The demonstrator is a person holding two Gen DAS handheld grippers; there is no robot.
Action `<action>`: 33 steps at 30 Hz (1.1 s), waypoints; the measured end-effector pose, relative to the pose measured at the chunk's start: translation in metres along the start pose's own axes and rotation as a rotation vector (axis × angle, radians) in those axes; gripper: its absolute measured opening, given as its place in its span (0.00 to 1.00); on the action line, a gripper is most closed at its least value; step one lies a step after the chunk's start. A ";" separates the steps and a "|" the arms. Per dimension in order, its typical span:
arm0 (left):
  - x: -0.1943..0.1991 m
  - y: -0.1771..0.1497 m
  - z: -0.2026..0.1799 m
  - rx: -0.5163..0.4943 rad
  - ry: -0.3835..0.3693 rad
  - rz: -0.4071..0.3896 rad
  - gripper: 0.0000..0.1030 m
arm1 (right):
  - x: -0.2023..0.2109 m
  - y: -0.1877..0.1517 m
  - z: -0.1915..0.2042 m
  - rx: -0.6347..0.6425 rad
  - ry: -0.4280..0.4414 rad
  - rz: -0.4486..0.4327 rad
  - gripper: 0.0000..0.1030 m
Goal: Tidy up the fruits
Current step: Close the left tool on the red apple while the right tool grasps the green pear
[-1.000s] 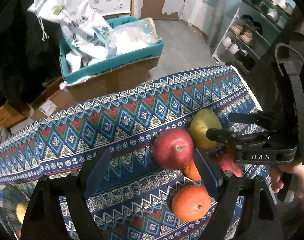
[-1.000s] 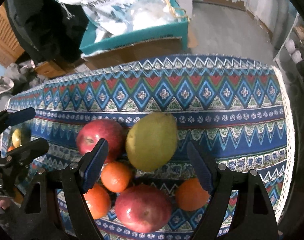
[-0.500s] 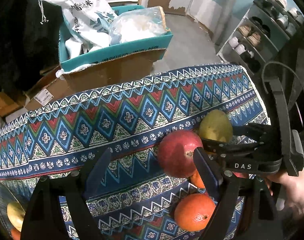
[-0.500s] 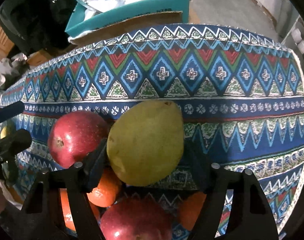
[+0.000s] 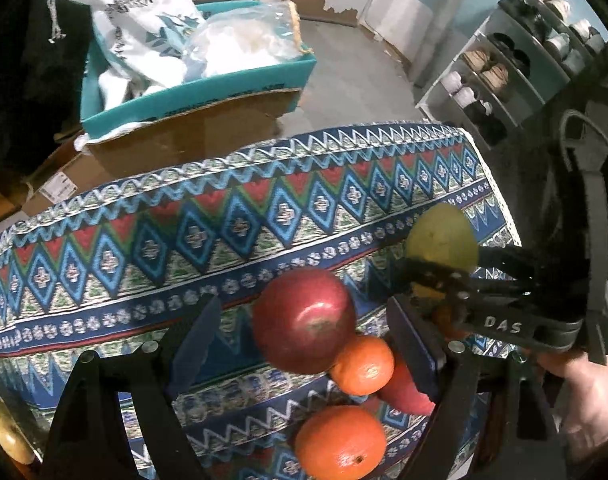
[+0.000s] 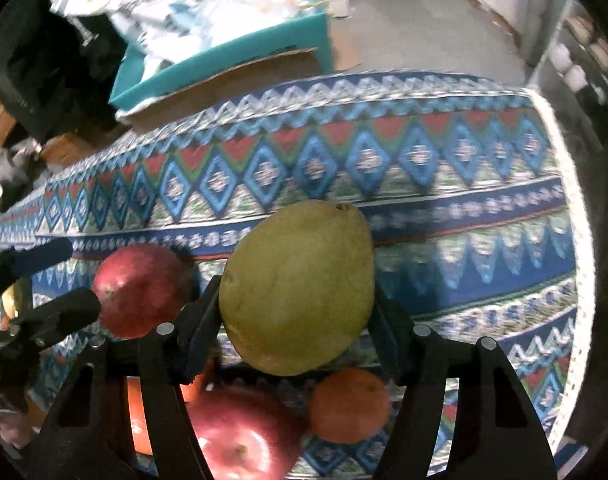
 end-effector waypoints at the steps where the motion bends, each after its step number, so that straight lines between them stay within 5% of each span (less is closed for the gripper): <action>1: -0.002 0.000 -0.002 0.000 -0.001 0.005 0.84 | 0.002 -0.002 -0.004 -0.010 -0.003 -0.003 0.65; 20: -0.054 -0.016 -0.010 -0.022 0.057 0.090 0.84 | 0.022 -0.014 -0.025 -0.050 0.015 -0.041 0.65; 23: -0.057 -0.018 -0.007 -0.023 0.053 0.098 0.71 | 0.020 -0.014 -0.020 -0.041 0.016 -0.037 0.65; 33: -0.047 -0.020 -0.007 -0.054 0.093 0.048 0.71 | 0.020 -0.013 -0.008 -0.008 0.013 -0.050 0.65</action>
Point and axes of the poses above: each gripper's, at about its wrist camera, not at the fingertips, and x roughly against the way its jaws point, z to its left, y to its top, the point moved 2 cm from there along -x, roughly the way its jaws point, and after that the axes turned 4 degrees about y, right-handed, at the moved point
